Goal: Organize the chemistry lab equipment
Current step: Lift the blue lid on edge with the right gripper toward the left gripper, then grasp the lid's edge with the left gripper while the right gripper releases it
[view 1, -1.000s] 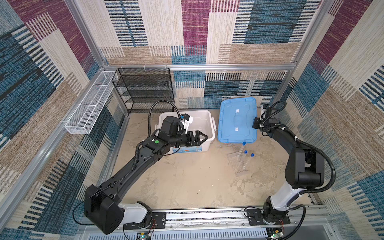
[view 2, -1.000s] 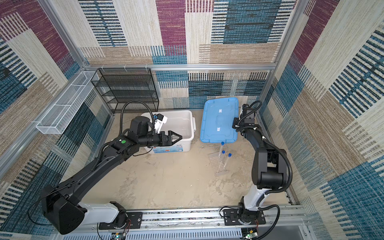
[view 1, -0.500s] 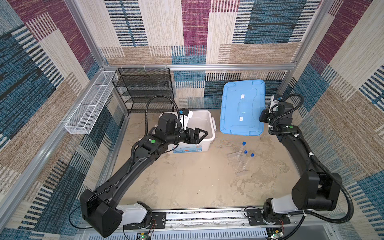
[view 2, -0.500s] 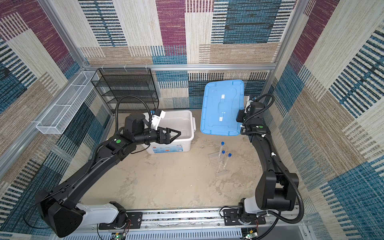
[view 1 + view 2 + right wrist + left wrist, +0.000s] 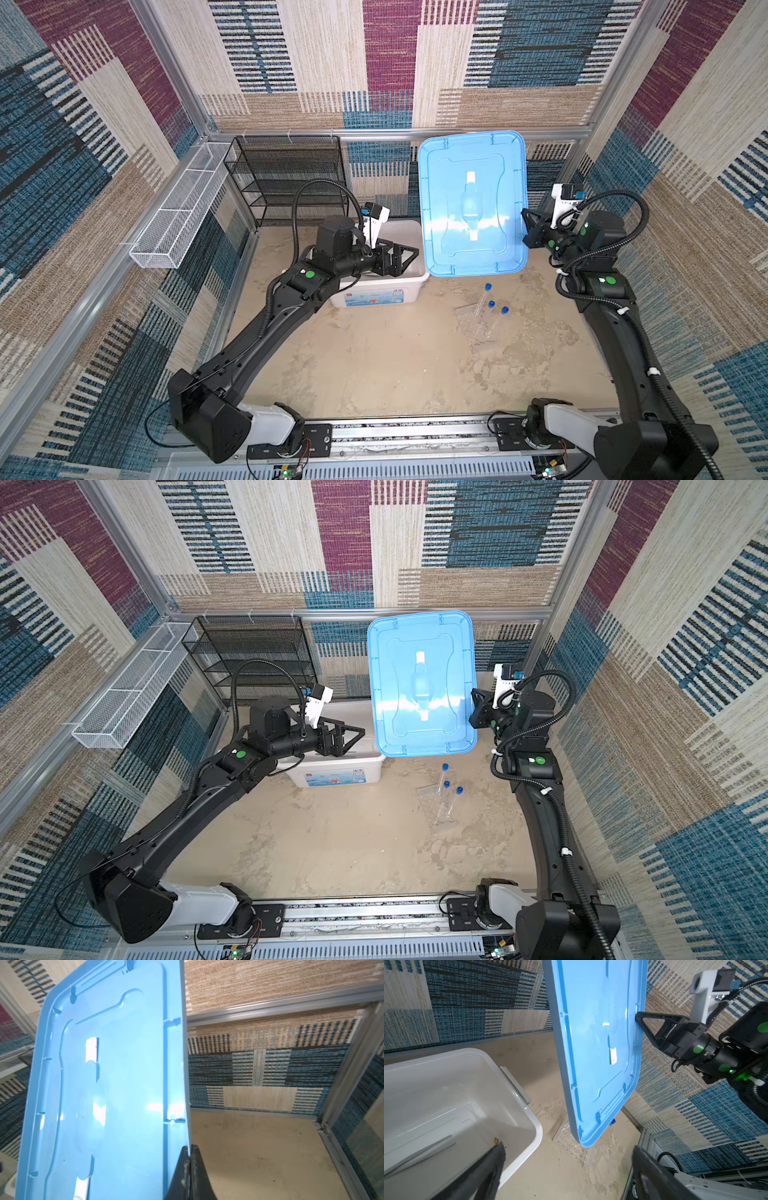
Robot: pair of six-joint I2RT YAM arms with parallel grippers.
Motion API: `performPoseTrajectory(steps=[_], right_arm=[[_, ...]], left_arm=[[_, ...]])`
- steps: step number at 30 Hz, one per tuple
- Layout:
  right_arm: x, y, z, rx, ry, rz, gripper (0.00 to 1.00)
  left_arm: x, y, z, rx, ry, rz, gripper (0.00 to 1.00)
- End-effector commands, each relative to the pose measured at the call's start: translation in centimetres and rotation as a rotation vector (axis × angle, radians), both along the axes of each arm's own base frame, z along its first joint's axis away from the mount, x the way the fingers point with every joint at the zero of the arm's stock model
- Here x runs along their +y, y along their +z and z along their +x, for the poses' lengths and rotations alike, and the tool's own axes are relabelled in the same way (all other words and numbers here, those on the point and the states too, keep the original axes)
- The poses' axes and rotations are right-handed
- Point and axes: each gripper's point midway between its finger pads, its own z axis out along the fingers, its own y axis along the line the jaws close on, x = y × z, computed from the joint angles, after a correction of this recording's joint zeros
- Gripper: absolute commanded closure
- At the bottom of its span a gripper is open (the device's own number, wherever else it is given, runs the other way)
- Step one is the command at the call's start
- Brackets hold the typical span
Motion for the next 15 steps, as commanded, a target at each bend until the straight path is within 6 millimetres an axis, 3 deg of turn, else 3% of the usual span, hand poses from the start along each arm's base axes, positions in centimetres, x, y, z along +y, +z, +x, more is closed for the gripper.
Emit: performPoseTrajectory(steps=[1,8,12,15], right_arm=[[2.5,2.9,-1.2,-0.100,0.124,0.038,1.00],[5.0,2.5,-1.4,-0.096,0.186,0.063,1.00],[5.5,1.5,-0.9,-0.074,0.195,0.072,1.00],[6.3,1.0,-0.8,-0.065,0.211,0.078,1.00]], left_arm=[[-0.5,2.1,0.3,-0.068,-0.003,-0.067,0.04],[-1.3,3.1,0.0,-0.082,-0.034,-0.155,0.16],[-0.7,3.4,-0.5,-0.094,-0.019,-0.164,0.30],[-0.4,3.5,-0.5,-0.095,-0.005,-0.170,0.51]])
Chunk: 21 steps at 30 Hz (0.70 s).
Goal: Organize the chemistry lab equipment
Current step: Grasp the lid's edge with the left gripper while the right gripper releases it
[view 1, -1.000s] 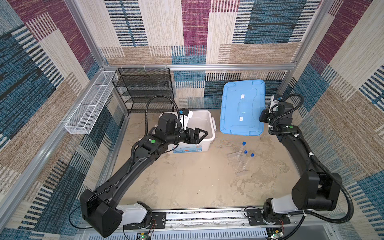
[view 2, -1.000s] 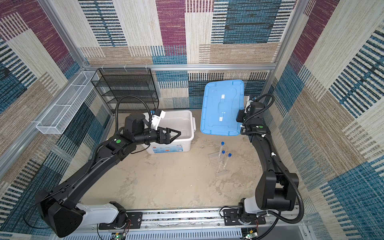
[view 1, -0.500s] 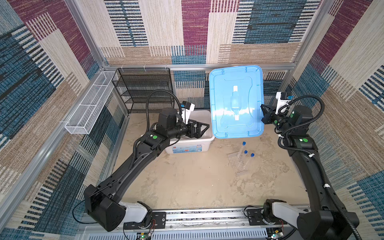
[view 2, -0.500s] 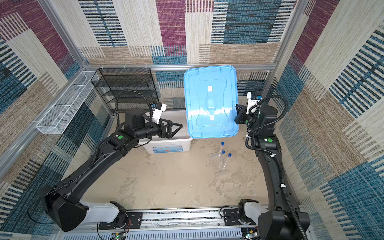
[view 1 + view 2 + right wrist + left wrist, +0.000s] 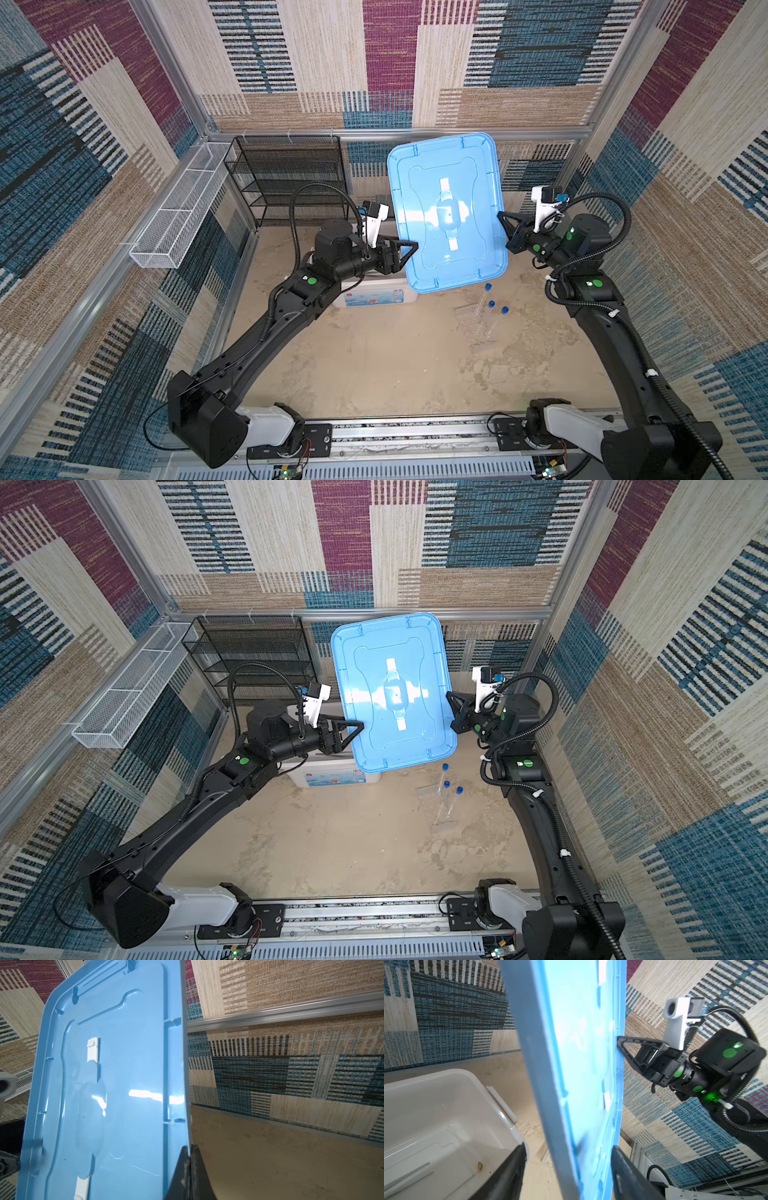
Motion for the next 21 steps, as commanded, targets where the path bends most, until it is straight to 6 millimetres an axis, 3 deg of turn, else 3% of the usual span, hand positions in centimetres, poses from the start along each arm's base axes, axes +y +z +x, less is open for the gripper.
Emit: performPoseTrajectory(steps=[1,3,10,11,12,14,15,16,17,21], right_arm=[[0.8,1.0,0.2,-0.043,0.017,0.032,1.00],[1.3,0.6,0.4,-0.034,0.025,0.034,1.00],[3.3,-1.0,1.2,0.001,0.074,0.034,1.00],[3.7,-1.2,1.3,0.010,0.090,0.041,0.95],[4.1,-1.4,1.3,0.020,0.113,0.048,0.86],[4.8,-1.8,1.8,0.058,0.145,0.058,0.46],[4.8,-1.9,2.2,0.081,0.131,0.061,0.34],[4.6,-1.9,2.6,0.104,0.109,0.067,0.09],[4.5,-1.7,2.8,0.117,0.094,0.073,0.00],[4.7,0.5,2.9,0.133,0.104,0.130,0.01]], left_arm=[[0.4,1.3,0.2,-0.030,0.030,-0.044,0.57],[0.6,1.4,0.2,-0.034,0.043,-0.051,0.72],[2.4,1.3,0.5,-0.056,0.134,0.003,0.88],[2.9,1.3,0.6,-0.057,0.160,0.018,0.92],[3.4,1.0,0.9,-0.051,0.195,0.039,0.98],[4.8,1.0,1.5,-0.060,0.273,0.104,1.00],[5.5,1.3,1.6,-0.085,0.299,0.148,1.00],[6.3,1.8,1.7,-0.118,0.328,0.201,1.00],[7.1,2.3,1.7,-0.154,0.357,0.256,1.00],[11.2,4.4,2.4,-0.298,0.506,0.522,1.00]])
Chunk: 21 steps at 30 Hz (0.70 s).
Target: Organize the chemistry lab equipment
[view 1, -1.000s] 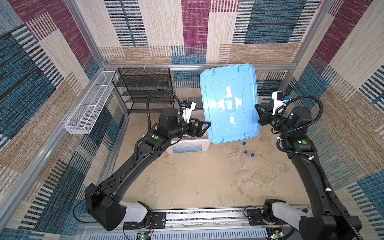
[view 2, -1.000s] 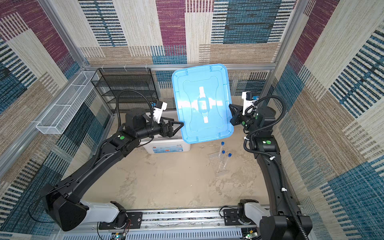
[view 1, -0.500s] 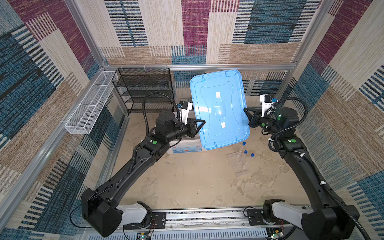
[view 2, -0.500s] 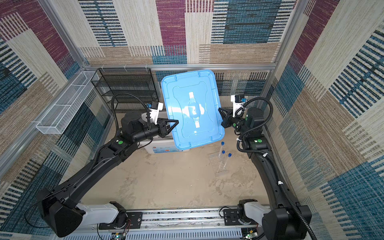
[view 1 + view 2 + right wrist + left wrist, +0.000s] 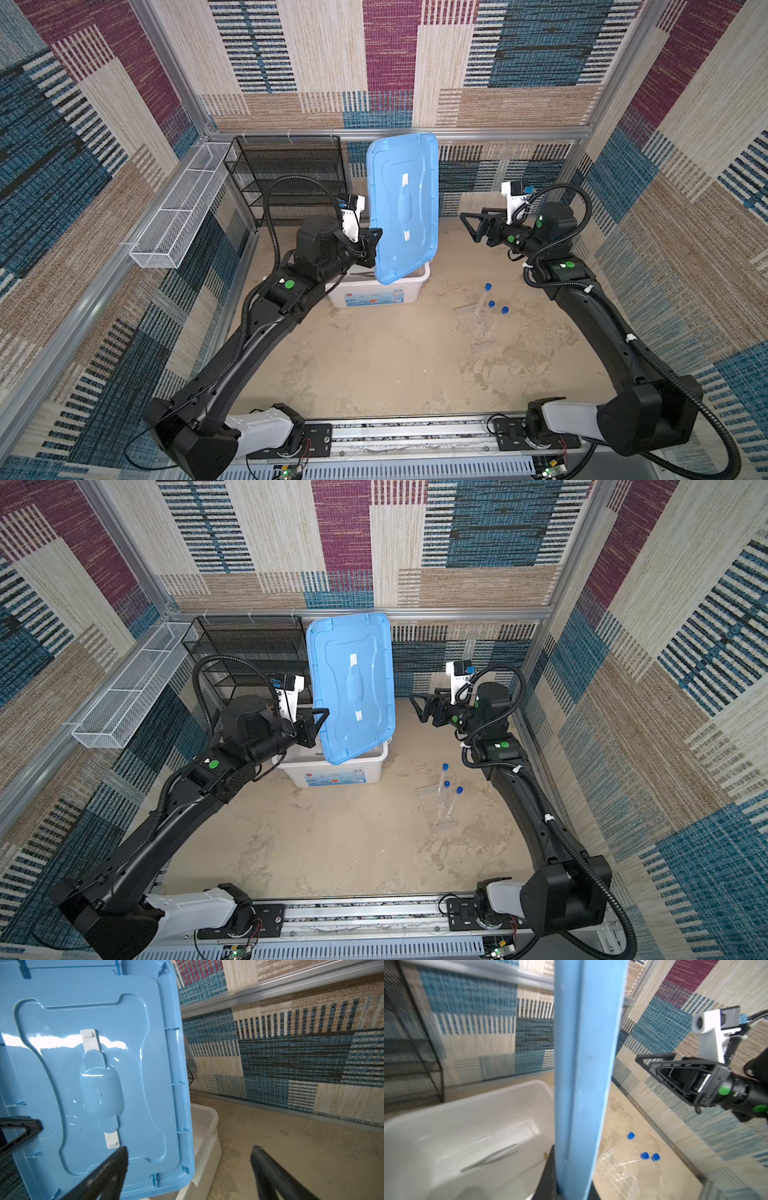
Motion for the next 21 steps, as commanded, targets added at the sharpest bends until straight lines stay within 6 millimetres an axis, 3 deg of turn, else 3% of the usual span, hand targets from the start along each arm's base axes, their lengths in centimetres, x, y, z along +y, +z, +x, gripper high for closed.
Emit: performPoseTrajectory(steps=[1,7,12,16,21], right_arm=[[0.6,1.6,0.1,0.049,0.025,0.075,0.01],[2.8,3.8,0.3,0.096,0.154,0.143,0.01],[4.2,4.9,0.2,0.142,0.228,0.191,0.01],[6.1,4.3,1.0,0.194,0.249,0.170,0.01],[8.7,2.4,1.5,0.241,0.304,0.177,0.01]], left_arm=[[4.7,0.9,1.0,-0.123,0.175,0.342,1.00],[8.2,1.2,1.3,-0.183,0.295,0.687,1.00],[9.3,-0.7,0.9,-0.199,0.300,0.980,0.97],[8.4,-3.9,0.9,-0.176,0.255,1.141,0.97],[7.1,-6.0,1.1,-0.157,0.217,1.198,0.99]])
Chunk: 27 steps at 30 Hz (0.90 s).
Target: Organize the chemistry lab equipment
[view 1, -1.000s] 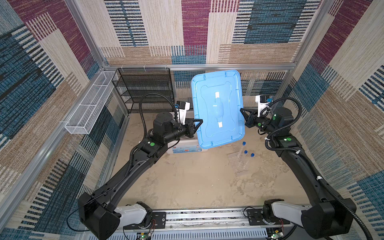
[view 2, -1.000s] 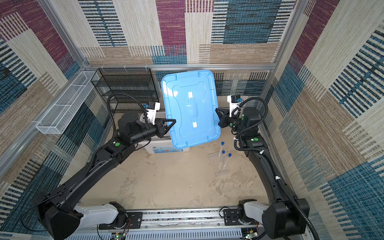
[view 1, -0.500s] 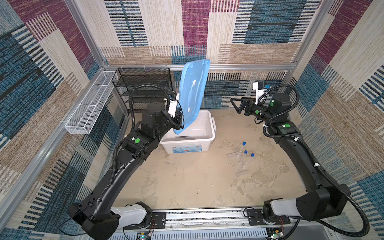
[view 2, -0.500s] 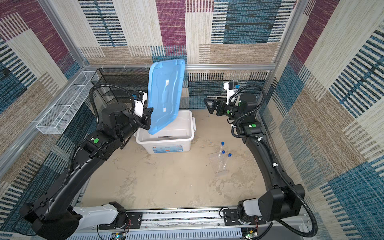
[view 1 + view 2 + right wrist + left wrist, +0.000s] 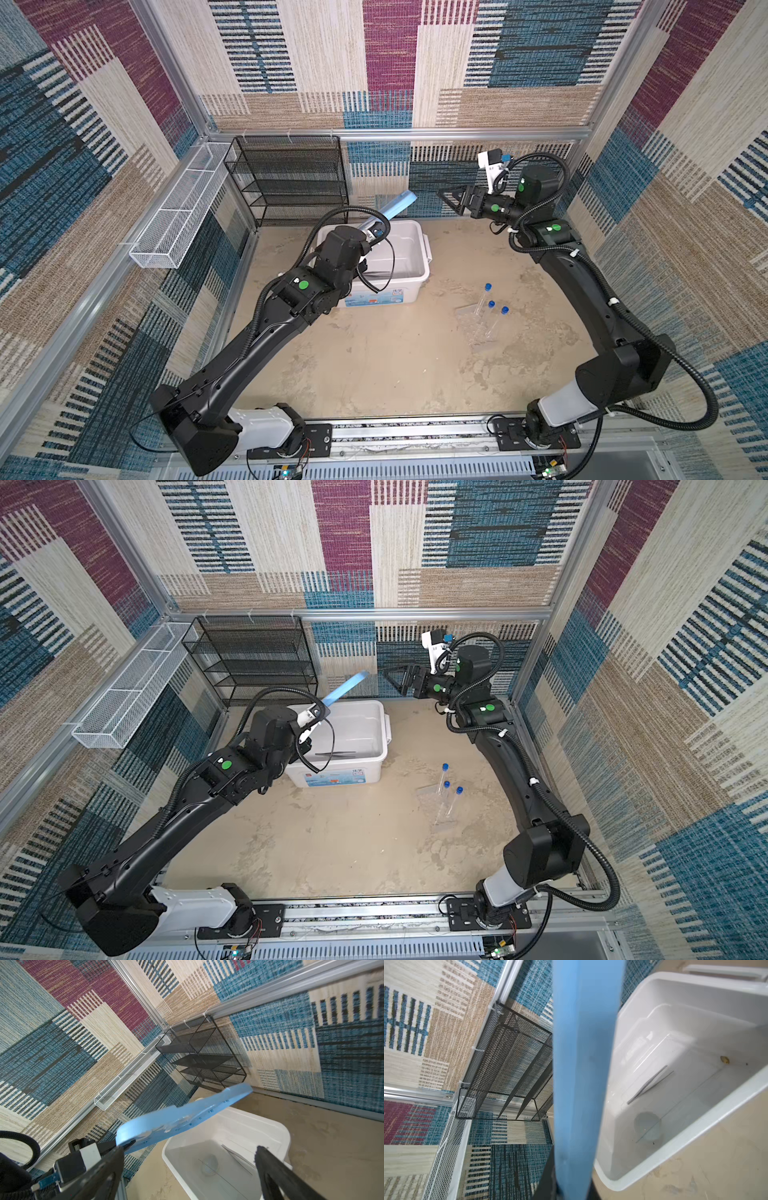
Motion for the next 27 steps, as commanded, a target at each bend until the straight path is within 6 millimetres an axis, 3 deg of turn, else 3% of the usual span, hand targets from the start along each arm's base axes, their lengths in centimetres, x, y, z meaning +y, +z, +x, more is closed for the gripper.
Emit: performPoseTrajectory(steps=[1,9,17,19,22,27], right_arm=[[1.3,-1.1,-0.1,0.047,0.042,0.016,0.01],[2.9,-5.9,0.7,0.177,0.071,-0.024,0.01],[3.3,-11.8,0.3,0.305,0.074,-0.062,0.00],[3.3,-13.2,0.1,0.332,0.071,-0.074,0.01],[3.5,-14.4,-0.3,0.352,0.091,-0.063,0.05],[3.9,-15.8,-0.9,0.376,0.125,-0.046,0.15]], left_arm=[[0.3,-0.3,0.4,-0.021,0.028,0.097,0.99],[-1.5,-3.8,0.3,-0.008,0.009,0.213,0.98],[-2.9,-6.5,0.2,-0.011,0.021,0.313,0.89],[-3.0,-6.9,0.0,-0.019,0.036,0.324,0.82],[-3.5,-7.9,-0.4,-0.005,0.015,0.294,0.74],[-4.6,-9.5,-1.2,0.019,0.003,0.280,0.73]])
